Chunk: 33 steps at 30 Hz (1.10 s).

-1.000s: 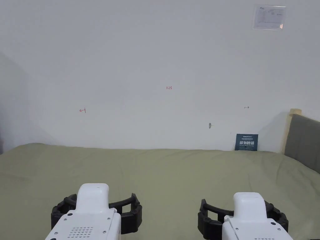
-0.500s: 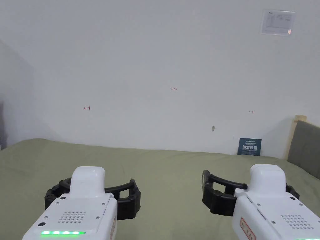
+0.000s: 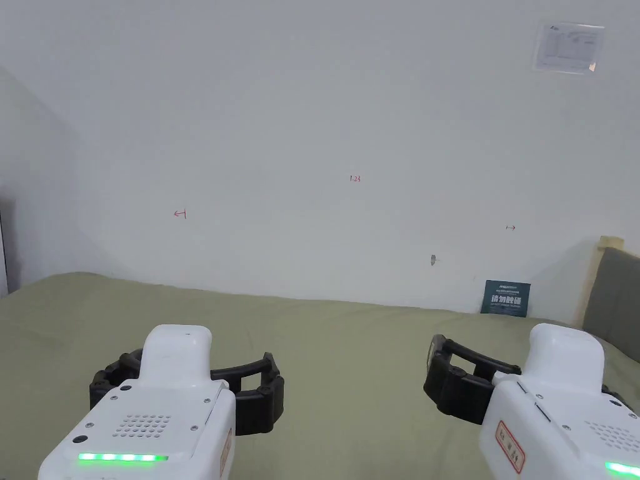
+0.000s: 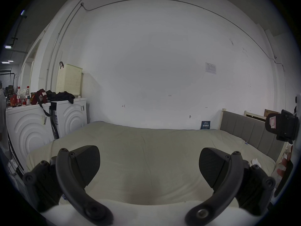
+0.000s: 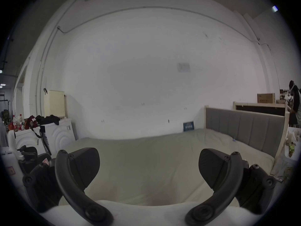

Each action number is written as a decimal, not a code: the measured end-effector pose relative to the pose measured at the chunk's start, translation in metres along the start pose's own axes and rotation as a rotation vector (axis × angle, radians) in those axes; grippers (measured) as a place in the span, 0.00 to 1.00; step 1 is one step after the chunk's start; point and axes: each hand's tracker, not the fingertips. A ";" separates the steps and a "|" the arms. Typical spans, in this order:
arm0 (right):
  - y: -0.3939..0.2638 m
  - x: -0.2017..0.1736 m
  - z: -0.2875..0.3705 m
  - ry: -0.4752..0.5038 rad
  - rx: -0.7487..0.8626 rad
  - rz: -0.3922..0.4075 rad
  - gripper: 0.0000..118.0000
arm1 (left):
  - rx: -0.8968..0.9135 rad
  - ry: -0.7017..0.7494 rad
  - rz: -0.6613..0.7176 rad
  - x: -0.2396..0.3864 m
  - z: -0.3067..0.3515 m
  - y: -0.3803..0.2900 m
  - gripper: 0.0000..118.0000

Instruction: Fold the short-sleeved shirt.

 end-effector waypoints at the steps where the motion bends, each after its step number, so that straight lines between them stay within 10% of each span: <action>1: 0.001 0.000 -0.002 0.000 -0.033 -0.002 1.00 | -0.001 -0.001 -0.002 0.000 0.000 0.000 1.00; 33: -0.005 0.000 -0.015 -0.070 -0.095 0.046 1.00 | -0.028 -0.020 -0.017 0.007 -0.006 0.002 1.00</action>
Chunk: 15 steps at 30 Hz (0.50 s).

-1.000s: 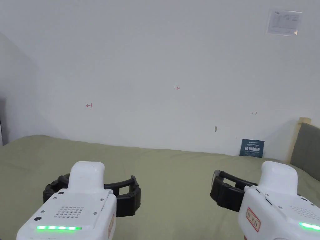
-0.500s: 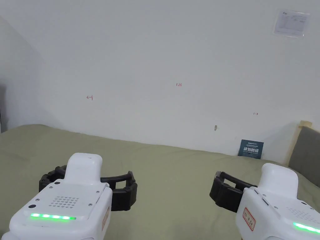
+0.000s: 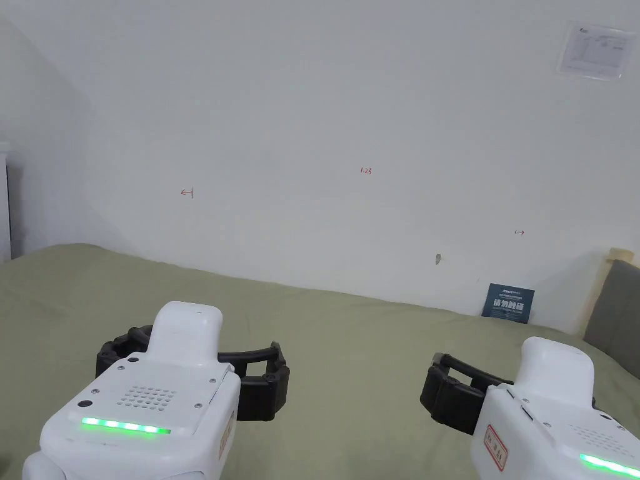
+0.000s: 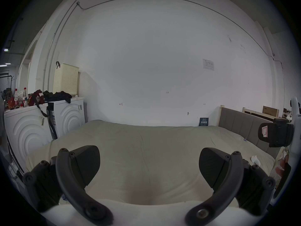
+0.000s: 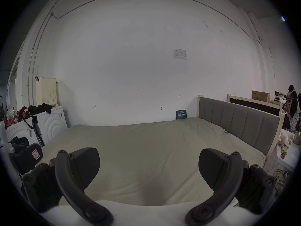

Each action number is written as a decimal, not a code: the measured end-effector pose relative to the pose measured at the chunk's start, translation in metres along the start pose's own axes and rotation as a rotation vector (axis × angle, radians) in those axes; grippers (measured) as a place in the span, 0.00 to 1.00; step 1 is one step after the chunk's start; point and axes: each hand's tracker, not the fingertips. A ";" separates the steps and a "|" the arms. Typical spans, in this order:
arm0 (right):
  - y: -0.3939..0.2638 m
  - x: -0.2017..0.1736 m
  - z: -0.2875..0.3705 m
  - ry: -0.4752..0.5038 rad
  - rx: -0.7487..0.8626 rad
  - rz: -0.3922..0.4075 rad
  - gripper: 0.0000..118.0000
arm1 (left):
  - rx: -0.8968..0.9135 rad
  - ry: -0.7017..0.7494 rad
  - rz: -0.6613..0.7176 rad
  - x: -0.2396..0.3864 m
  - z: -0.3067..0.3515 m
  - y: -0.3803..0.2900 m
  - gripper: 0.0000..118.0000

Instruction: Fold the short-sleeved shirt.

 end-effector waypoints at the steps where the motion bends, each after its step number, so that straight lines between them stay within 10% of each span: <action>1: 0.000 0.000 0.000 -0.003 -0.001 -0.001 1.00 | 0.000 0.001 0.000 0.000 0.000 0.000 1.00; 15: 0.000 -0.009 0.000 -0.013 -0.008 0.049 1.00 | -0.009 0.002 -0.003 0.000 -0.002 0.000 1.00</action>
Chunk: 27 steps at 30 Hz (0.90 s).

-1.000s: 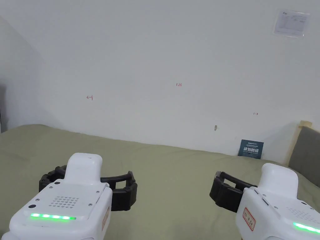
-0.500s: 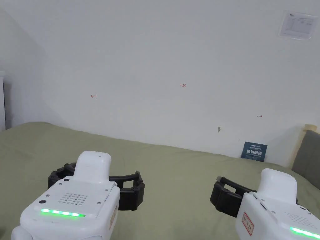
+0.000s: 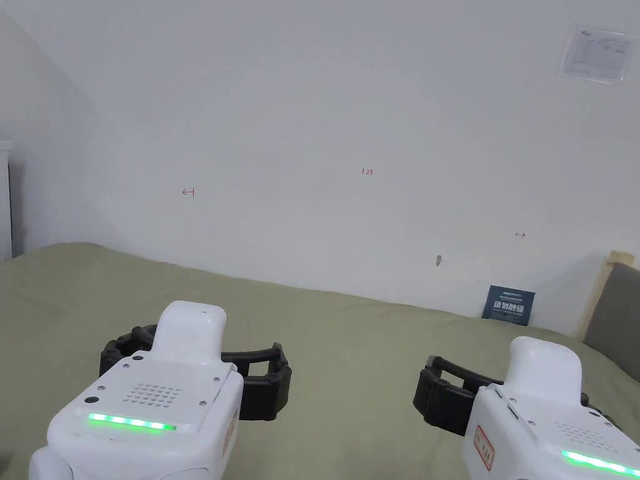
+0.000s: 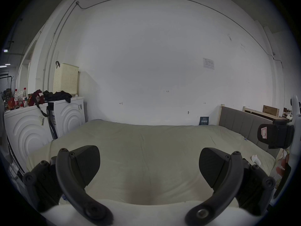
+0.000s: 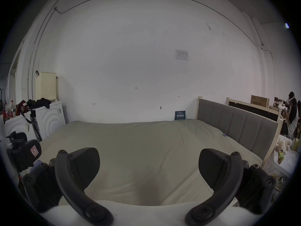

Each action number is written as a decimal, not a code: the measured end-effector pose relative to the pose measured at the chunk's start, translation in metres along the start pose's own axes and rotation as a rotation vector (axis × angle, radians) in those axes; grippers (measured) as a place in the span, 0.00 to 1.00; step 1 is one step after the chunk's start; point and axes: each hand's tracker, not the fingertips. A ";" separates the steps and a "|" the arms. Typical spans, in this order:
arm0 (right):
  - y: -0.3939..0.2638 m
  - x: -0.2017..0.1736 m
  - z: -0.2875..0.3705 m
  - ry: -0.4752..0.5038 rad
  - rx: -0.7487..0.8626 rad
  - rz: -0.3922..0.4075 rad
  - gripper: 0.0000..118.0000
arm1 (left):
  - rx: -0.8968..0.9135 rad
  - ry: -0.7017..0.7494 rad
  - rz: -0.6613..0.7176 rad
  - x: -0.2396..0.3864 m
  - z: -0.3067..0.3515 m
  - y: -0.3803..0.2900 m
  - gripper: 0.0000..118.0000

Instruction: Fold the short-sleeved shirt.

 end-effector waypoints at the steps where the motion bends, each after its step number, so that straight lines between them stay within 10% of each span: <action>1: 0.000 0.000 0.000 0.001 -0.005 0.001 1.00 | 0.000 -0.001 0.002 0.000 0.000 0.001 1.00; 19: -0.013 -0.002 -0.005 0.091 -0.050 -0.034 1.00 | -0.008 -0.009 0.003 -0.001 0.000 0.000 1.00; 25: -0.034 0.011 -0.003 0.337 0.064 -0.171 1.00 | -0.018 -0.011 0.001 -0.001 0.000 -0.003 1.00; 27: -0.036 0.005 0.000 0.222 0.098 -0.096 1.00 | -0.017 -0.007 -0.004 -0.002 0.000 -0.005 1.00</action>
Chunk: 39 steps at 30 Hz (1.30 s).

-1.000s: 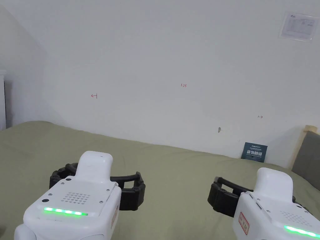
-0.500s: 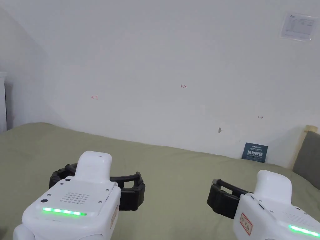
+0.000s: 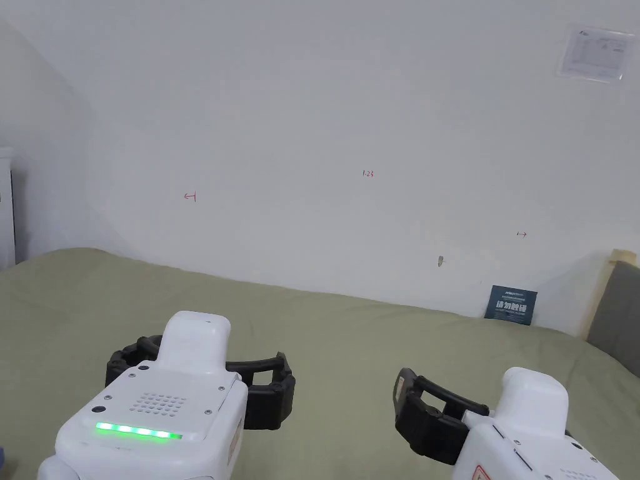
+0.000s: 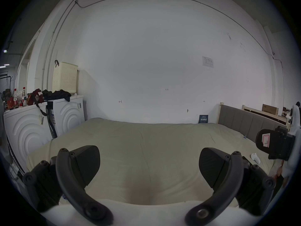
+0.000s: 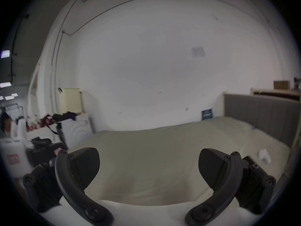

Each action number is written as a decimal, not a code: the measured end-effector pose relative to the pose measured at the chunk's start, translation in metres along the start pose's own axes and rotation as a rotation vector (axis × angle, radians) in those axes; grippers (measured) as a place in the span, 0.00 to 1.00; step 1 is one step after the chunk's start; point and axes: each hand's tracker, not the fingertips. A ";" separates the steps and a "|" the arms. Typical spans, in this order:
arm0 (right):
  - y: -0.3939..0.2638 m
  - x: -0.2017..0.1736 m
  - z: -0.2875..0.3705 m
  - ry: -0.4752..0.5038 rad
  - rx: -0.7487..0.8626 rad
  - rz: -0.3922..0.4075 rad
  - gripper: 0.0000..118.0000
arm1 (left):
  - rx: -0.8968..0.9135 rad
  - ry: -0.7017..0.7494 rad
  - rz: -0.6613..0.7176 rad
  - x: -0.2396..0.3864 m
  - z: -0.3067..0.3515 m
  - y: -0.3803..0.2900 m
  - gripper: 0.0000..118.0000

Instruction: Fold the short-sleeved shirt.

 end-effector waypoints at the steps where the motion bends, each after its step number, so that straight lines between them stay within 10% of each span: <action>1: -0.001 -0.003 -0.001 -0.052 0.001 0.062 1.00 | -0.002 0.003 -0.001 0.000 0.000 -0.001 1.00; 5: -0.002 -0.013 -0.010 -0.162 -0.040 0.198 1.00 | -0.007 0.006 -0.006 0.000 -0.005 -0.009 1.00; 39: -0.009 -0.011 -0.020 -0.151 -0.030 0.194 1.00 | -0.007 0.001 -0.034 -0.001 -0.016 -0.013 1.00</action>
